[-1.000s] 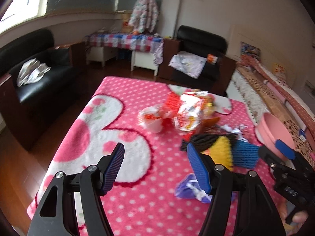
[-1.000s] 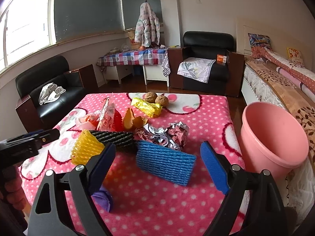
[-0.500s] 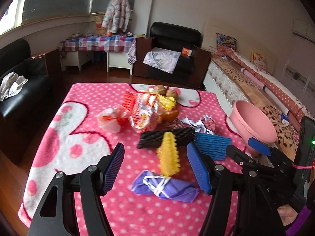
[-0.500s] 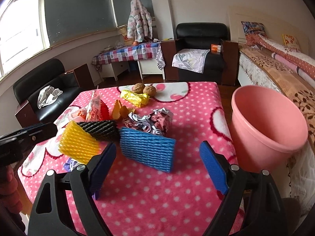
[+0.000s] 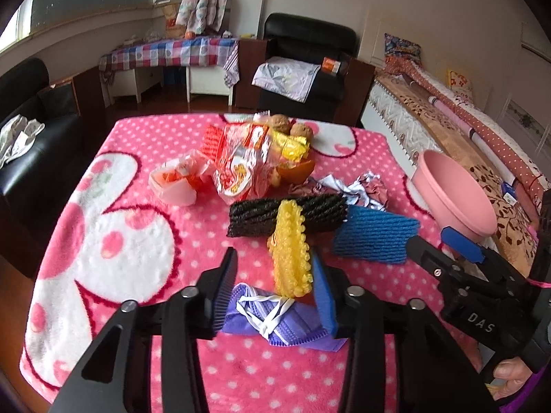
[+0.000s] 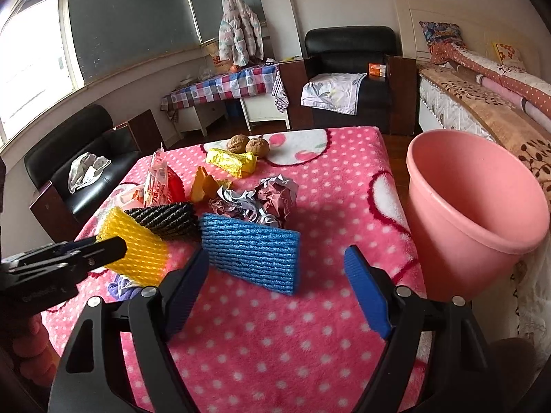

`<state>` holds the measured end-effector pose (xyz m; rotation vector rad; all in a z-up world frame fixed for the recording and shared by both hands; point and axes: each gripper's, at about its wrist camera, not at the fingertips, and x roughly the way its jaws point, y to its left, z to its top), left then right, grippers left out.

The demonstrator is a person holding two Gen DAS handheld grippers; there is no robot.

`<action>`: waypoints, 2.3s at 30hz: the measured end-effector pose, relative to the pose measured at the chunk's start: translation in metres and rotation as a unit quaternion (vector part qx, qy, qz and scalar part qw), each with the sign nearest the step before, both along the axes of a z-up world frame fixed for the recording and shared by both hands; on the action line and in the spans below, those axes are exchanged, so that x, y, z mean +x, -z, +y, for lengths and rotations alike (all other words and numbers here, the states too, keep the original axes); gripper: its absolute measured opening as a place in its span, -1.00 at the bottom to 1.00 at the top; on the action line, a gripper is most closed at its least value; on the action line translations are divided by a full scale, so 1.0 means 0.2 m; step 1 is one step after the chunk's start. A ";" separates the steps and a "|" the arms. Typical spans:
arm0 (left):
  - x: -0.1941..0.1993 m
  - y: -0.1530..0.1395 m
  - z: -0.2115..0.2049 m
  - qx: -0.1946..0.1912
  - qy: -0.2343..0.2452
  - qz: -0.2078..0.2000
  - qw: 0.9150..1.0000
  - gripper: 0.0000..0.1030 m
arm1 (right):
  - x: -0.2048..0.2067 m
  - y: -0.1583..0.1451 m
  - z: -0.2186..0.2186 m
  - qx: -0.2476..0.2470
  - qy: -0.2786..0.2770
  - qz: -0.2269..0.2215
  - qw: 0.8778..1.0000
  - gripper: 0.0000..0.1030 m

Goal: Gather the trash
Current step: 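Grasp the yellow foam mesh with the left tool while the right tool grasps the blue foam mesh, then carry the yellow mesh in the left tool and blue mesh in the right tool over the pink bucket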

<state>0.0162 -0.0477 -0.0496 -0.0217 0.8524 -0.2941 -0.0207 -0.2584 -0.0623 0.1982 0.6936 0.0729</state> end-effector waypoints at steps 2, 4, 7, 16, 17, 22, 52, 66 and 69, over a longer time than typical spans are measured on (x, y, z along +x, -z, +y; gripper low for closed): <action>0.01 0.02 -0.01 -0.001 -0.001 0.007 1.000 -0.48 | 0.01 0.00 0.00 0.003 0.000 0.001 1.000 0.57; 0.02 0.03 -0.01 -0.002 -0.001 0.011 1.000 -0.64 | 0.03 -0.01 -0.01 0.008 0.000 0.004 1.000 0.57; 0.01 0.03 -0.02 0.000 -0.001 0.011 1.000 -0.78 | 0.07 -0.01 -0.02 0.010 0.000 0.008 1.000 0.57; 0.00 0.02 -0.02 0.011 -0.005 0.008 1.000 -0.82 | 0.18 0.04 0.00 0.006 -0.014 0.037 0.999 0.57; 0.00 0.02 -0.02 0.011 -0.006 0.008 1.000 -0.82 | 0.18 0.04 0.00 0.009 -0.015 0.042 0.999 0.57; 0.00 0.03 -0.02 0.012 -0.008 0.009 1.000 -0.82 | 0.22 0.06 0.01 0.022 -0.021 0.055 0.998 0.57; -0.04 -0.07 0.00 -0.010 0.003 -0.016 1.000 -0.82 | 0.05 -0.07 -0.01 0.019 -0.018 0.038 0.999 -0.73; -0.08 -0.27 -0.15 -0.036 0.051 -0.062 0.996 -0.82 | -0.01 -0.22 -0.23 -0.005 0.065 -0.007 0.998 -0.73; -0.06 -0.29 -0.20 -0.041 0.060 -0.065 0.995 -0.82 | -0.02 -0.24 -0.29 -0.012 0.091 -0.014 0.996 -0.73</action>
